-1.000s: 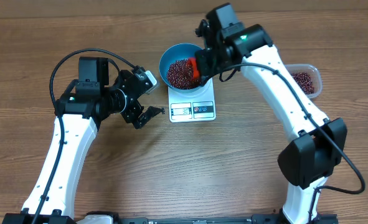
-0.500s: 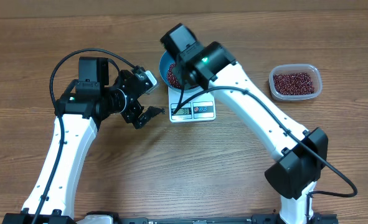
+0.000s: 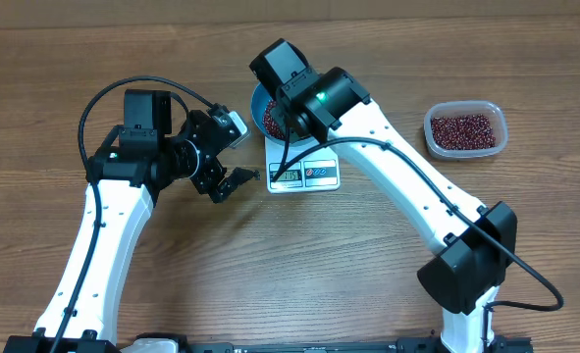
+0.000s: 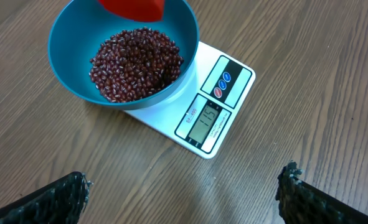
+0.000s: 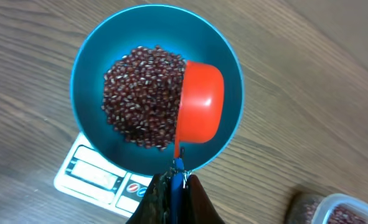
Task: Scoop item into bowl and weigh 150g on scale
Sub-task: 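Tilt the scoop with right gripper to pour beans into bowl, then move the empty scoop with right gripper back to the bean tub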
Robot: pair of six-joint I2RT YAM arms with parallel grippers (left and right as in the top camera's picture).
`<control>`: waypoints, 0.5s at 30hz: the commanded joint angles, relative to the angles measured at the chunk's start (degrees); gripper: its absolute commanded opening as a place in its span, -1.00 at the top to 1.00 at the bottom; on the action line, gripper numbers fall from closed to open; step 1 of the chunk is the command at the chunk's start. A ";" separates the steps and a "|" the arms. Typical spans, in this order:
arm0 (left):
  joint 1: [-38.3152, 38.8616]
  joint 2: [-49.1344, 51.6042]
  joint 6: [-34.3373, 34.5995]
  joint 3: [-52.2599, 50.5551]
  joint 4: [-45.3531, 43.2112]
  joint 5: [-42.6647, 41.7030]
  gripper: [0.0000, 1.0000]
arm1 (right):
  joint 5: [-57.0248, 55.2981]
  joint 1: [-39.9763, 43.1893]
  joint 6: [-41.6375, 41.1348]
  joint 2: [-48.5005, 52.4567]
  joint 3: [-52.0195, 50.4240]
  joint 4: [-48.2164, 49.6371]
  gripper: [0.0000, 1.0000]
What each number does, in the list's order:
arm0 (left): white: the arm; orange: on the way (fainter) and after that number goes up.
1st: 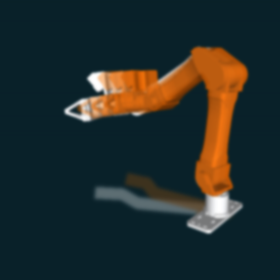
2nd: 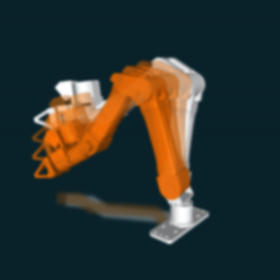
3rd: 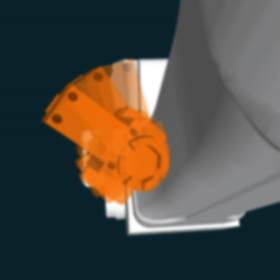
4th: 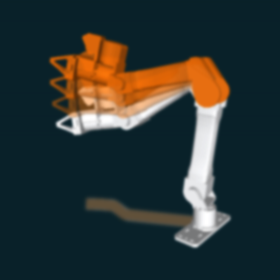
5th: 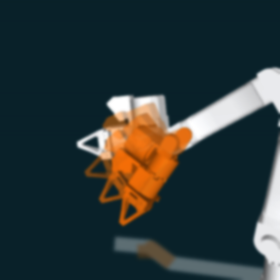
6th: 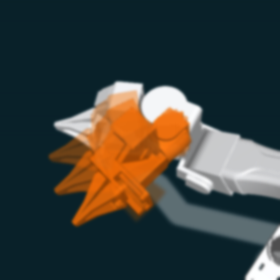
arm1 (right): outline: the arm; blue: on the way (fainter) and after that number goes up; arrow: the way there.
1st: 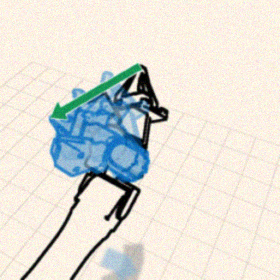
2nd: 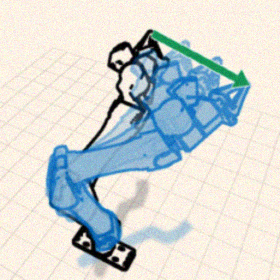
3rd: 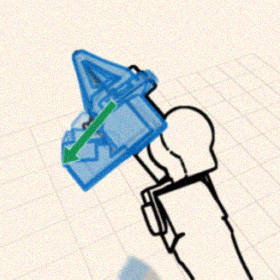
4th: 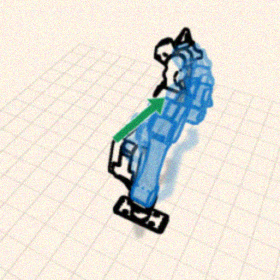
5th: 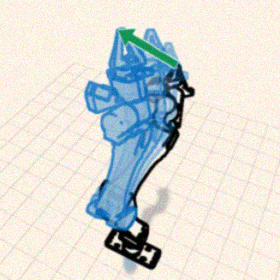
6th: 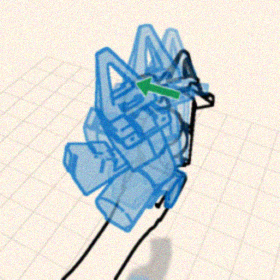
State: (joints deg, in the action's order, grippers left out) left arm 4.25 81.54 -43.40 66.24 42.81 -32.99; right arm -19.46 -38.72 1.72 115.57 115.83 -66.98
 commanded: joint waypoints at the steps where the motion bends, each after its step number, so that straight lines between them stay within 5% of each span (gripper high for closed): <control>1: -0.11 -0.26 0.79 -0.33 0.02 -0.94 -0.99 | 5.29 3.10 0.02 -5.38 1.95 0.00 0.93; 15: -0.11 -0.26 0.81 -0.33 0.04 -0.94 -0.99 | 28.87 30.71 0.28 -18.08 1.95 -9.81 0.93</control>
State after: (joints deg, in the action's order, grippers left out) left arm 4.25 81.54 -43.40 66.24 42.81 -32.99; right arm 3.86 -12.08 1.74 99.39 116.38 -75.83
